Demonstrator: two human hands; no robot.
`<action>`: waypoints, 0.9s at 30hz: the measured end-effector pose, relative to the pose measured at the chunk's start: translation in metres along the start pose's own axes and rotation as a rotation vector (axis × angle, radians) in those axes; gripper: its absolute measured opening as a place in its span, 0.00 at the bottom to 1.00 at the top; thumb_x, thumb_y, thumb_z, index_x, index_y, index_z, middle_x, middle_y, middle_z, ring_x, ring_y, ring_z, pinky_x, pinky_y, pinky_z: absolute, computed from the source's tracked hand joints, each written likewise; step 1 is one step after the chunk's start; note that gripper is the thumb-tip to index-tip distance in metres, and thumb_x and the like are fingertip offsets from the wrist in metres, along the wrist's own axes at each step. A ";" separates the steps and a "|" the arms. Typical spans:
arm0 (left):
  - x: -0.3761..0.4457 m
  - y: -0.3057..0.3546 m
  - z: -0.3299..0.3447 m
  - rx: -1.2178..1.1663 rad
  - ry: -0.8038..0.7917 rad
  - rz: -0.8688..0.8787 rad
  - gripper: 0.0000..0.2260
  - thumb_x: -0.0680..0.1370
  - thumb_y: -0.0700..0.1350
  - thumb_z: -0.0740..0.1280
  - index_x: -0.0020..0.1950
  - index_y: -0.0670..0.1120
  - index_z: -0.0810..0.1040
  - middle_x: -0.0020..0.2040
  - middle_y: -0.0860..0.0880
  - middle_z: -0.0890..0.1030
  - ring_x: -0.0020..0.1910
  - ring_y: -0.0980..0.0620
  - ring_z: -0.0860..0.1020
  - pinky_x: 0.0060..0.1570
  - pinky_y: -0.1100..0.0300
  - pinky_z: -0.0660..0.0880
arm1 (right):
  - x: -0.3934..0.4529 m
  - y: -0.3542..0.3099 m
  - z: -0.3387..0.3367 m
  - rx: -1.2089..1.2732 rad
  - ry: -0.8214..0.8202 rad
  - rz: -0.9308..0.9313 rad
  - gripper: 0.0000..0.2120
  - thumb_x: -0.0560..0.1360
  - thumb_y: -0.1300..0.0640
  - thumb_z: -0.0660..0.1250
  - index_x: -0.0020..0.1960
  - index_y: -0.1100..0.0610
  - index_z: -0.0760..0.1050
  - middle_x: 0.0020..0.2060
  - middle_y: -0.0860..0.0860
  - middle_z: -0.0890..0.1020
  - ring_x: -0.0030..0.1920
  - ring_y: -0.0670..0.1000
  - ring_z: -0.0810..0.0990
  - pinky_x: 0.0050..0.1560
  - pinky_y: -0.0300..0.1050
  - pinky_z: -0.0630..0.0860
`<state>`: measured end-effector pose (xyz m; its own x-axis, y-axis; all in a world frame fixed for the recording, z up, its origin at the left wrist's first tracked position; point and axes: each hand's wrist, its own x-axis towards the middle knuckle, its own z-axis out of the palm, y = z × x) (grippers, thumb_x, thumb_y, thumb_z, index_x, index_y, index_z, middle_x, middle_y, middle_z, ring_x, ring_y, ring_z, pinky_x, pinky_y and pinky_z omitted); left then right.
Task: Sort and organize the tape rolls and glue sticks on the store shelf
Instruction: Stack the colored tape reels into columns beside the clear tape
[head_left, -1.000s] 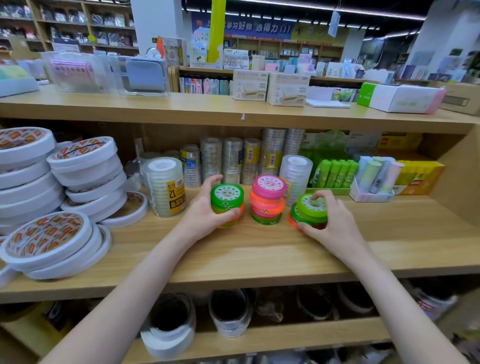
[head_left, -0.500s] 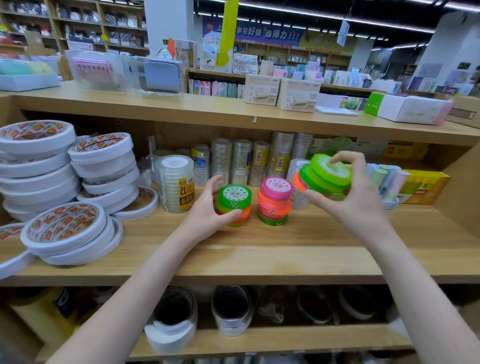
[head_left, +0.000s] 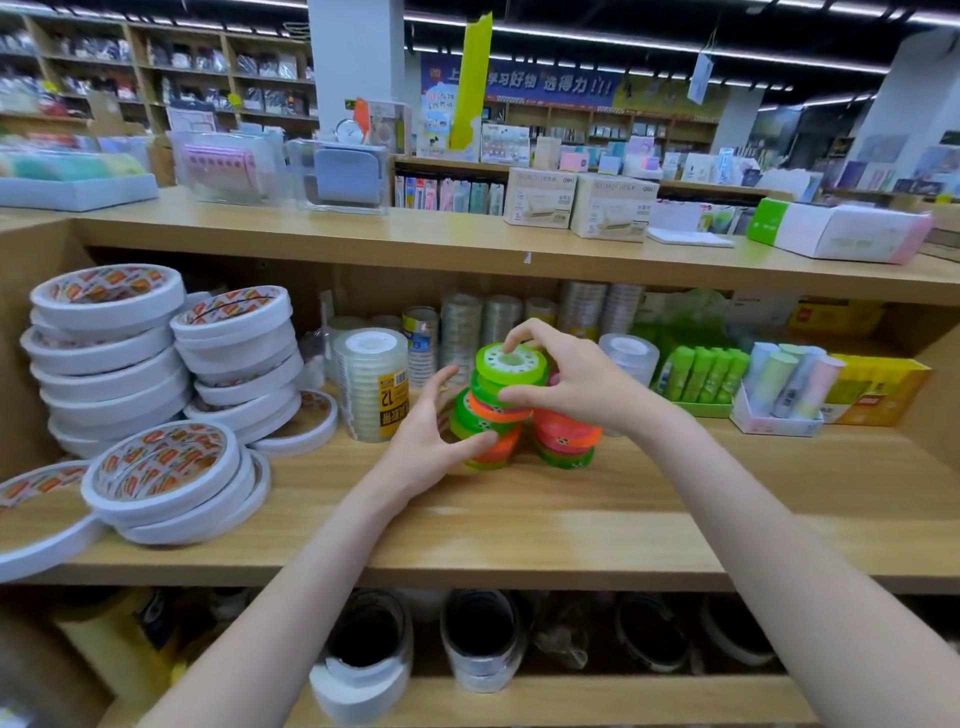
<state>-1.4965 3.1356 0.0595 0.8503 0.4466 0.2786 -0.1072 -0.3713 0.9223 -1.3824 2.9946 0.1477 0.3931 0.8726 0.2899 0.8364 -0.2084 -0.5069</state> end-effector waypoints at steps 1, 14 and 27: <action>0.000 0.002 0.001 0.006 0.002 0.006 0.39 0.69 0.46 0.75 0.73 0.52 0.57 0.65 0.54 0.69 0.65 0.58 0.69 0.65 0.61 0.66 | 0.000 0.003 0.002 0.033 0.021 0.006 0.16 0.70 0.48 0.71 0.53 0.49 0.69 0.45 0.49 0.77 0.41 0.45 0.74 0.44 0.43 0.72; 0.017 0.022 0.018 0.165 0.069 0.118 0.38 0.63 0.59 0.72 0.69 0.50 0.63 0.62 0.52 0.72 0.61 0.56 0.73 0.62 0.60 0.69 | -0.024 0.031 -0.030 0.101 0.228 0.184 0.14 0.71 0.48 0.70 0.50 0.53 0.71 0.49 0.48 0.75 0.51 0.48 0.72 0.47 0.40 0.68; 0.015 0.013 0.011 0.024 0.029 0.076 0.40 0.68 0.49 0.76 0.74 0.51 0.57 0.67 0.50 0.71 0.61 0.58 0.74 0.61 0.64 0.71 | -0.001 0.005 -0.008 0.068 0.171 0.036 0.11 0.71 0.49 0.70 0.49 0.53 0.73 0.36 0.41 0.73 0.33 0.39 0.69 0.34 0.30 0.65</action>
<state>-1.4792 3.1290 0.0730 0.8248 0.4397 0.3554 -0.1580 -0.4243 0.8916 -1.3751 2.9893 0.1512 0.4860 0.7763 0.4015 0.7955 -0.2026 -0.5711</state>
